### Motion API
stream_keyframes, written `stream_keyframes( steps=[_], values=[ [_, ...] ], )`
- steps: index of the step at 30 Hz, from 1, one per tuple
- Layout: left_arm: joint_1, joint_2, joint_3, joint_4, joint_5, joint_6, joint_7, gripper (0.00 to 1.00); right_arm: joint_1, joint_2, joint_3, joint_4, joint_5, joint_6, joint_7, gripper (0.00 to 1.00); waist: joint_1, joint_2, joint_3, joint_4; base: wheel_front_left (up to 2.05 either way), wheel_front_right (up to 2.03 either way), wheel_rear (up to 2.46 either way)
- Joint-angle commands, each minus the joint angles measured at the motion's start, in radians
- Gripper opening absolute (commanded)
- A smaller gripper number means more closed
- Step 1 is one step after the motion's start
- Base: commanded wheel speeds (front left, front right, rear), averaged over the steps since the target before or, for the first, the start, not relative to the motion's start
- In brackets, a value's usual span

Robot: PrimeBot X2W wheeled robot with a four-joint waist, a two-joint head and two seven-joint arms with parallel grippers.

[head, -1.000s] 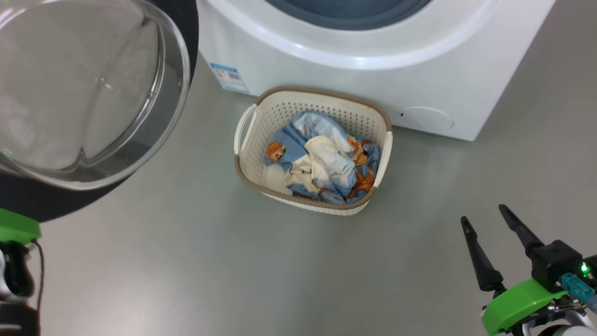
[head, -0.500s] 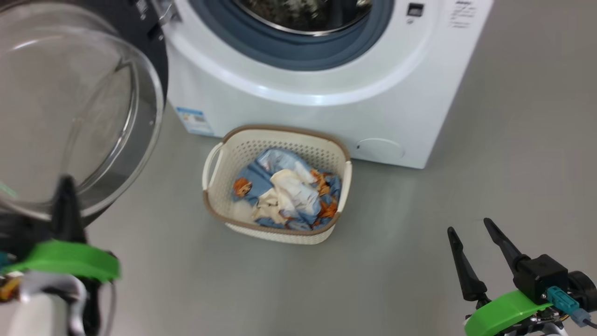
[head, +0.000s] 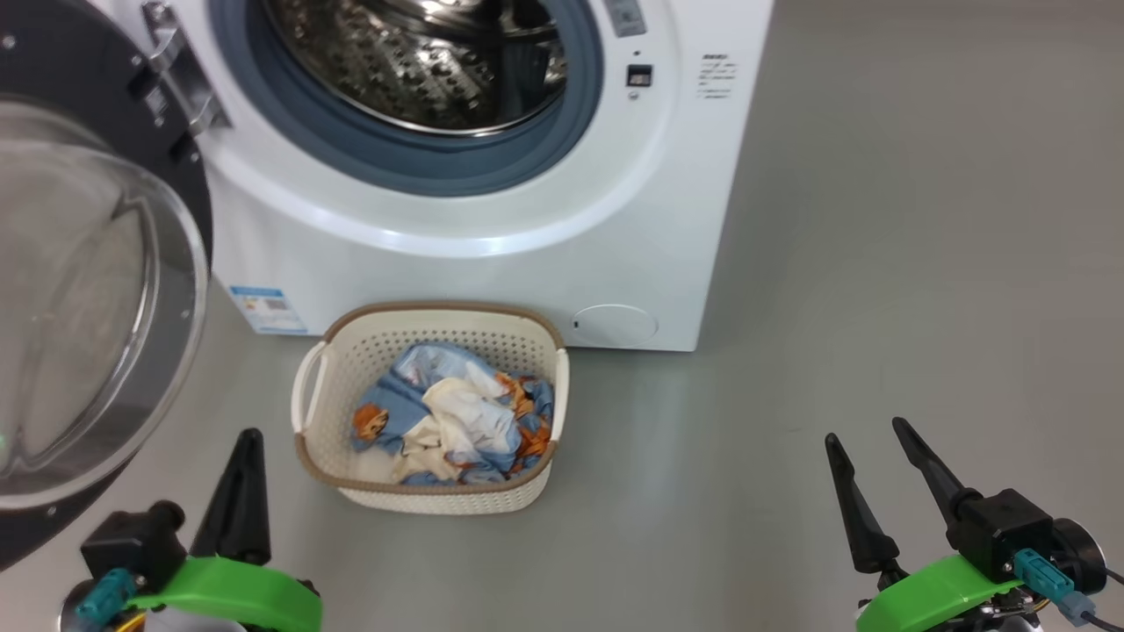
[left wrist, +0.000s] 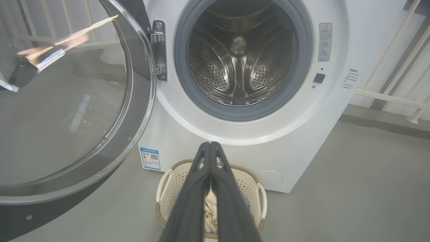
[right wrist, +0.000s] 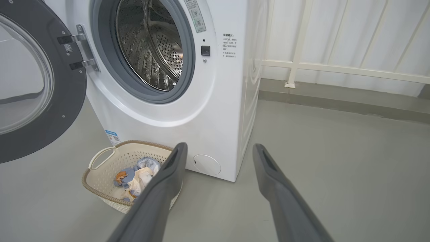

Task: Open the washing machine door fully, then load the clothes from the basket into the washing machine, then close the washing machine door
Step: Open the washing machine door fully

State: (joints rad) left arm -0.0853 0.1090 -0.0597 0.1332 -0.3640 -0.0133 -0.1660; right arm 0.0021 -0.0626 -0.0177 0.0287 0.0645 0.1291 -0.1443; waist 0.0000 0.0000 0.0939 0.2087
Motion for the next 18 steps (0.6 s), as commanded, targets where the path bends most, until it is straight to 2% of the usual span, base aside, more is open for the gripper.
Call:
stream_keyframes(
  steps=[1,14,15,16,17,18],
  values=[
    [-0.008,0.018,0.025,-0.037,0.021,0.001,-0.003,0.00,-0.003,0.002,0.026,-0.022,0.010,0.002,-0.011,1.00,0.0000,0.0000,-0.033,-0.046,0.00,0.00,0.00],
    [0.038,-0.001,-0.023,-0.062,0.046,0.012,-0.046,0.00,0.006,0.010,0.044,-0.019,0.015,0.002,-0.018,1.00,0.0000,0.0000,-0.055,-0.098,0.00,0.00,0.00],
    [0.041,-0.002,-0.024,-0.062,0.046,0.011,-0.050,0.07,0.005,0.010,0.049,-0.018,0.016,0.002,-0.017,1.00,0.0000,0.0000,-0.057,-0.101,0.00,0.00,0.00],
    [0.044,-0.003,-0.025,-0.060,0.045,0.012,-0.053,0.67,0.003,0.010,0.054,-0.016,0.017,0.002,-0.015,1.00,0.0000,0.0000,-0.059,-0.105,0.00,0.00,0.00],
    [0.047,-0.004,-0.025,-0.058,0.043,0.013,-0.056,1.00,0.000,0.011,0.059,-0.015,0.017,0.002,-0.015,1.00,0.0000,0.0000,-0.060,-0.108,0.00,0.00,0.00],
    [0.049,-0.005,-0.026,-0.056,0.043,0.013,-0.058,1.00,-0.003,0.011,0.063,-0.015,0.017,0.002,-0.015,1.00,0.0000,0.0000,-0.061,-0.111,0.00,0.00,0.00]
  ],
)
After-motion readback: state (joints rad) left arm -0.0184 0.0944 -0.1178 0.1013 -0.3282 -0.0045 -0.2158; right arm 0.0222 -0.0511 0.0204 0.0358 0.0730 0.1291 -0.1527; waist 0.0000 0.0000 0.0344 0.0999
